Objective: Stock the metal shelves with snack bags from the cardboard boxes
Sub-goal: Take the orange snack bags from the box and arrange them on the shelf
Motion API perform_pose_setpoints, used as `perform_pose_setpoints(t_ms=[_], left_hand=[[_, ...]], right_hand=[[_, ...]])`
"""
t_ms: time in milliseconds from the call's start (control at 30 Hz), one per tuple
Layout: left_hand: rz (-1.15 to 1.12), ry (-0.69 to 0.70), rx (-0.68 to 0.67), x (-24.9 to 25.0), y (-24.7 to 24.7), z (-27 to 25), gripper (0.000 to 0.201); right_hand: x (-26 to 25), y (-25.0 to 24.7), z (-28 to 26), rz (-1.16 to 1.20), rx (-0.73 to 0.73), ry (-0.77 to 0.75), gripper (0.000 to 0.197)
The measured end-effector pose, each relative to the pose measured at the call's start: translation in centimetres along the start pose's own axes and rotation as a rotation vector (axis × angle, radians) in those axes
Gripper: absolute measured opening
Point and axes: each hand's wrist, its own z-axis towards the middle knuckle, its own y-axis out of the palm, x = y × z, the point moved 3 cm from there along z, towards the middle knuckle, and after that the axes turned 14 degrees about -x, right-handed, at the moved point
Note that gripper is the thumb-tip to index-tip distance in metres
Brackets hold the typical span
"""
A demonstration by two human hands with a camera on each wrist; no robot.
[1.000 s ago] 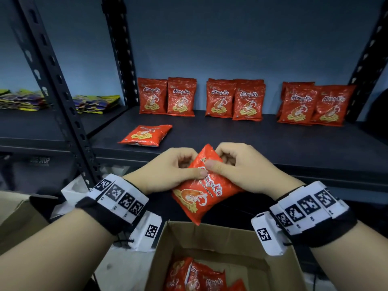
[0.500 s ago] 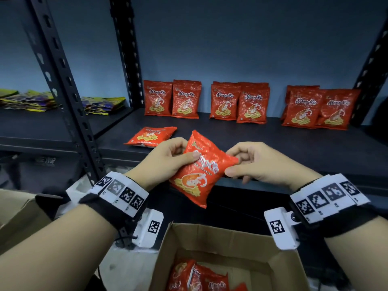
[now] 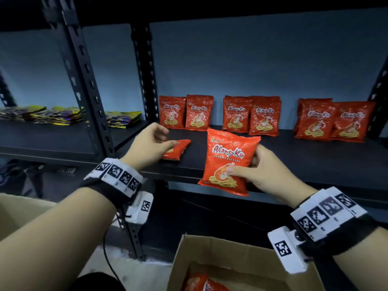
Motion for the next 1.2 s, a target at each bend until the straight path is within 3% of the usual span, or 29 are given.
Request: perform_pose_setpoints(t_ms=[67, 167, 267, 433, 567, 800, 933, 1100, 1200], left_hand=[[0.236, -0.150, -0.031, -2.3, -1.4, 1.7, 0.062], [0.419, -0.362, -0.160, -4.4, -1.8, 3.6, 0.105], [0.425, -0.480, -0.280, -4.7, -1.3, 4.3, 0.119], [0.163, -0.412, -0.269, -4.5, -1.3, 4.0, 0.107], [-0.037, -0.332, -0.290, -5.1, -1.2, 3.3, 0.078], [-0.220, -0.287, -0.206, -4.6, -1.7, 2.9, 0.048], [-0.283, -0.272, -0.280, -3.4, -2.5, 3.4, 0.069], [-0.272, -0.250, -0.276, -2.0, -4.3, 5.7, 0.045], [-0.248, -0.276, -0.186, -2.3, -5.1, 8.0, 0.050]], right_hand=[[-0.2, 0.2, 0.5, 0.009, -0.006, -0.027, 0.058], [-0.5, 0.9, 1.2, -0.023, -0.020, -0.029, 0.059], [-0.6, 1.3, 1.9, -0.070, -0.038, -0.014, 0.062], [0.0, 0.7, 2.7, -0.110, -0.015, 0.011, 0.069], [0.3, 0.3, 3.4, -0.202, -0.029, 0.088, 0.081], [-1.4, 0.6, 5.2, -0.154, 0.028, 0.094, 0.063], [-3.2, 0.6, 7.3, -0.178, 0.028, 0.078, 0.063], [-4.7, -0.4, 11.9, -0.307, 0.071, 0.064, 0.063], [-4.7, -1.3, 15.6, -0.354, 0.124, 0.066, 0.058]])
